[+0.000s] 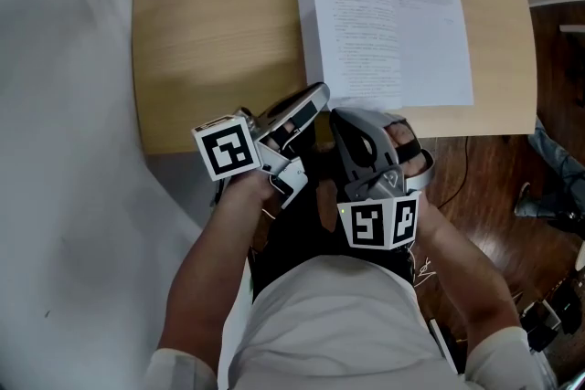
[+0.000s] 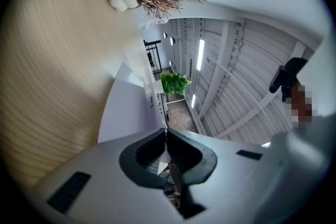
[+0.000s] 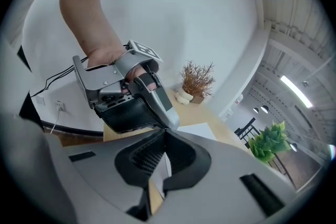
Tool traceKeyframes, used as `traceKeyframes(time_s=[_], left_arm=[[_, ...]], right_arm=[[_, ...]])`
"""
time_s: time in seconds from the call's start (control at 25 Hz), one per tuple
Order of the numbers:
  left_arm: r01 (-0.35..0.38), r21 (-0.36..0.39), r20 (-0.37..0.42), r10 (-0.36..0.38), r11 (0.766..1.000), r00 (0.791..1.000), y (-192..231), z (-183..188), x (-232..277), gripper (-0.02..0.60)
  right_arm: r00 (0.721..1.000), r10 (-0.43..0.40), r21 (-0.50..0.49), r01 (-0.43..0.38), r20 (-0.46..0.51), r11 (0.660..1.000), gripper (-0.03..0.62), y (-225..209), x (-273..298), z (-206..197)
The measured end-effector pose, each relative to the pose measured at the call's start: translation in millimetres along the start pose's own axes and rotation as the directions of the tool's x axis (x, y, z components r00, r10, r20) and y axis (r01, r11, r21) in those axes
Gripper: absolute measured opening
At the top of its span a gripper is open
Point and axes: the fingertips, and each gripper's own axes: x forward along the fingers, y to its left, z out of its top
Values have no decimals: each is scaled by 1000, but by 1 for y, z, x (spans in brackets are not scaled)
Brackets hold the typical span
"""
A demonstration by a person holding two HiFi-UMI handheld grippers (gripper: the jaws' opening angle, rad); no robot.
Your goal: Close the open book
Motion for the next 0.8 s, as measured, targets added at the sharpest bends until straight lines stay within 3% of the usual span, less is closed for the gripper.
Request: traceKeyframes(time_s=[0.2,0.44,0.64,0.8], left_arm=[[-1,71,4,1,997,1000,-5,3,-1,-2],[13,75,31,-16,997,999,-10,3,-5,0],[-22,91,71,16,996,997,-12,7,-15,0],[-50,153,109,33,987,993,-22,13,-22,0]], right_arm=[[1000,-16,13,16,14,1000,3,-6,-4,3],[999,-24,18,24,23,1000,2,-11,-11,5],[999,-38,26,37,26,999,2,-17,-23,2],[998,-52,37,51,20,998,3,-23,-27,-1]])
